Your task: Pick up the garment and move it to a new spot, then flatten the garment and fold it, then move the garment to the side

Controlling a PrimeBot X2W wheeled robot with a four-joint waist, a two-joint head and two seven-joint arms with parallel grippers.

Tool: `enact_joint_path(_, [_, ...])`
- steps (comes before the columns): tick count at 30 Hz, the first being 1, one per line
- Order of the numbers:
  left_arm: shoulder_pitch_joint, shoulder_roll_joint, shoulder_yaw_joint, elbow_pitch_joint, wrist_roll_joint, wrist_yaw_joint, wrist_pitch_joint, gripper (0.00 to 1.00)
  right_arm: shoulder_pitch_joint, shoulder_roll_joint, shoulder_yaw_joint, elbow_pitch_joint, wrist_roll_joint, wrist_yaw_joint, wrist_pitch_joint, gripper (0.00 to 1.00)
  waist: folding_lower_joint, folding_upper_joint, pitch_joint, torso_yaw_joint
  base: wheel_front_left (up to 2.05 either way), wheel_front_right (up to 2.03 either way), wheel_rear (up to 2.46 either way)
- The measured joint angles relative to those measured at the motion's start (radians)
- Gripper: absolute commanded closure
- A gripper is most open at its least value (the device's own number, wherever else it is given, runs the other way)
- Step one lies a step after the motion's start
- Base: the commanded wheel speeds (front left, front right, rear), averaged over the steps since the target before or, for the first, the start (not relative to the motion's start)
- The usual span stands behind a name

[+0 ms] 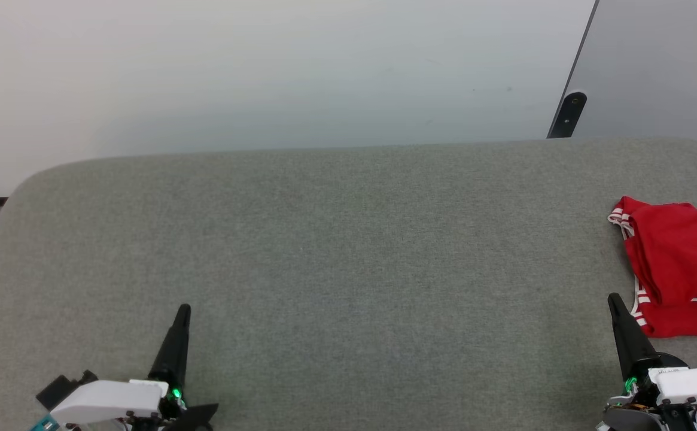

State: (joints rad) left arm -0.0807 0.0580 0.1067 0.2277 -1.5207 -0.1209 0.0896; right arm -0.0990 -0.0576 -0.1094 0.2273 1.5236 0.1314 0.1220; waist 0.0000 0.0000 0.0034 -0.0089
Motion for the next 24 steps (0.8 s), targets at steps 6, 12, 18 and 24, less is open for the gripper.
enact_joint_path(6, [-0.011, -0.002, 0.002, 0.008, -0.04, -0.003, 0.009, 1.0, -0.001, 0.002, -0.002, 0.008, 0.036, 0.0, -0.004, 1.0, 0.0, 0.0, 0.0, 0.004, 0.0, 0.0, 0.0])
enact_joint_path(12, [-0.021, -0.004, 0.004, 0.016, -0.076, -0.004, 0.019, 1.0, -0.002, 0.005, -0.004, 0.016, 0.073, 0.0, -0.006, 1.0, 0.0, 0.0, 0.0, 0.007, 0.0, 0.0, 0.0])
enact_joint_path(18, [-0.024, -0.006, 0.005, 0.019, -0.091, -0.007, 0.025, 1.0, -0.003, 0.007, -0.005, 0.019, 0.087, 0.0, -0.008, 1.0, 0.0, 0.0, 0.0, 0.009, 0.0, 0.0, 0.0])
enact_joint_path(24, [-0.024, -0.006, 0.005, 0.019, -0.091, -0.007, 0.025, 1.0, -0.003, 0.007, -0.005, 0.019, 0.087, 0.0, -0.008, 1.0, 0.0, 0.0, 0.0, 0.009, 0.0, 0.0, 0.0])
